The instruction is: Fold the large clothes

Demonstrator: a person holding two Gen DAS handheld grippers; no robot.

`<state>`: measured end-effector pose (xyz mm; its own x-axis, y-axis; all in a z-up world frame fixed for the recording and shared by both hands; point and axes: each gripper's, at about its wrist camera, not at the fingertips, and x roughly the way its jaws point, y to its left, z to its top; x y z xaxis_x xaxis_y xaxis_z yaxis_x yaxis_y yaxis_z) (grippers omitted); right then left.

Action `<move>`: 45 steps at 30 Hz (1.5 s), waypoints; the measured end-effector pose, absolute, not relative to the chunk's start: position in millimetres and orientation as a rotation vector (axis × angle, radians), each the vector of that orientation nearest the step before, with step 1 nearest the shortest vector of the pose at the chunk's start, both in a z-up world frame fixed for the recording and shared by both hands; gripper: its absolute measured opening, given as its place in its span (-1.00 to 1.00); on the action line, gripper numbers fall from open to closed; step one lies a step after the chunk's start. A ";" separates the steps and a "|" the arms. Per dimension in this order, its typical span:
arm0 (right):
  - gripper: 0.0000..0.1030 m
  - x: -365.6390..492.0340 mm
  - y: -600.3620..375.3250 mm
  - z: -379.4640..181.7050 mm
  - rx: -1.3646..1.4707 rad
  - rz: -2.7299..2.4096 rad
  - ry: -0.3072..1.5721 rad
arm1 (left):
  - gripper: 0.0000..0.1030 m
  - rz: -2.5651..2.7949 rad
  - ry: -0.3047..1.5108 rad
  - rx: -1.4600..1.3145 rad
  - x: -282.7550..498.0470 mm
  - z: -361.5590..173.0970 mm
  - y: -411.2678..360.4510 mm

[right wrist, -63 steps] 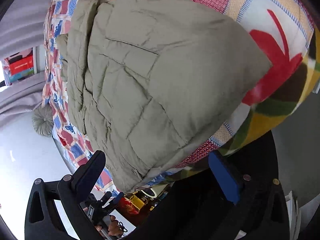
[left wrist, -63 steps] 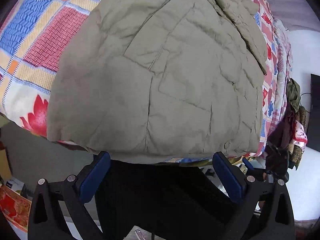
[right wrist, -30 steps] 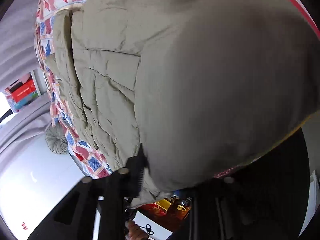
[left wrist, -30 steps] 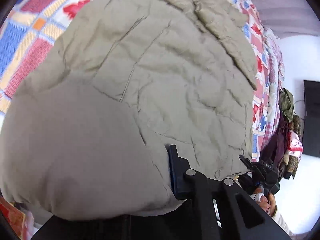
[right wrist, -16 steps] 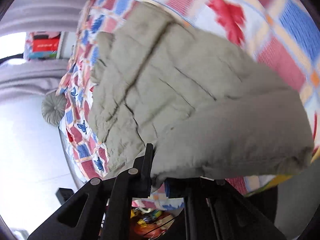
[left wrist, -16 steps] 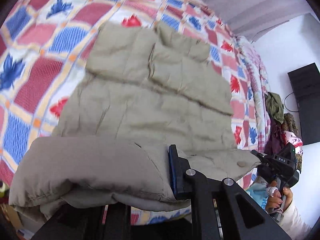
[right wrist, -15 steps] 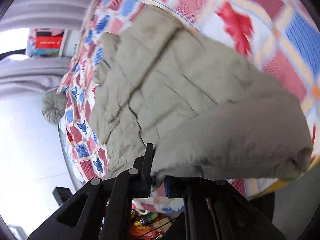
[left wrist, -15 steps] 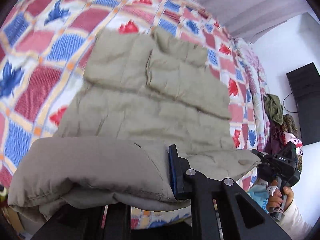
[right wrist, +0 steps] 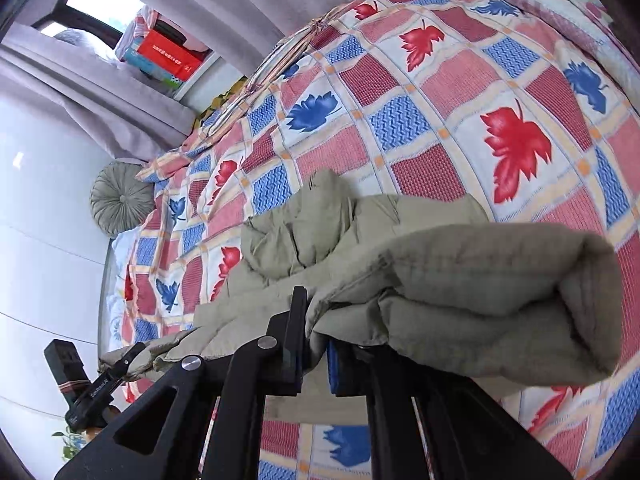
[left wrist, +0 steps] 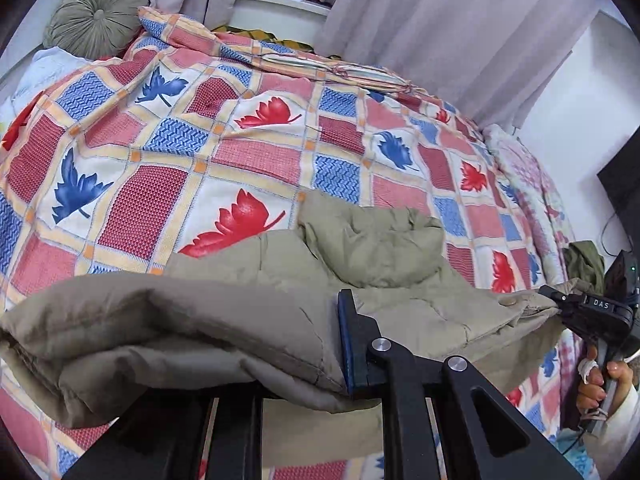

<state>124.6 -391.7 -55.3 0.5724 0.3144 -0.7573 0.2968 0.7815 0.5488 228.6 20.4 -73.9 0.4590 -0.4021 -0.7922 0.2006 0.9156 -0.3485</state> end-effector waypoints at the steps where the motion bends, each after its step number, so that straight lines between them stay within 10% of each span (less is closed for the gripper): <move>1: -0.82 138.3 -391.8 -61.6 0.692 0.007 0.989 | -0.65 -0.357 1.039 -0.207 242.0 -84.7 16.5; 17: -0.78 214.3 -402.4 -181.9 0.757 -0.102 1.057 | -0.62 -0.250 1.126 -0.147 296.2 -168.9 -8.5; 19: -0.75 212.7 -402.5 -177.9 0.754 -0.096 1.064 | -0.20 -0.267 1.094 -0.153 289.1 -155.3 -3.5; 21: -0.51 210.5 -402.3 -169.2 0.735 -0.081 1.065 | 0.98 -0.238 1.019 -0.134 278.7 -137.2 1.8; 24: 0.38 205.2 -401.7 -152.7 0.697 -0.067 1.035 | 0.99 -0.225 0.934 -0.105 265.1 -116.9 8.2; 25: 0.39 203.1 -401.2 -147.1 0.684 -0.064 1.018 | 0.99 -0.230 0.948 -0.104 264.9 -116.6 8.8; 28: 0.39 194.9 -396.8 -137.0 0.628 -0.059 1.020 | 0.81 -0.265 0.982 -0.084 260.8 -125.3 4.0; 29: 0.37 191.3 -394.6 -136.7 0.607 -0.066 1.031 | 0.38 -0.288 1.001 -0.054 258.9 -132.9 -2.0; 32: -0.36 178.8 -382.9 -144.2 0.499 -0.078 1.078 | -0.15 -0.304 1.061 0.000 255.6 -162.9 -18.9; 45: -0.46 227.7 -371.1 -217.7 0.231 -0.156 1.100 | -0.15 -0.115 1.077 0.023 308.3 -232.6 -32.7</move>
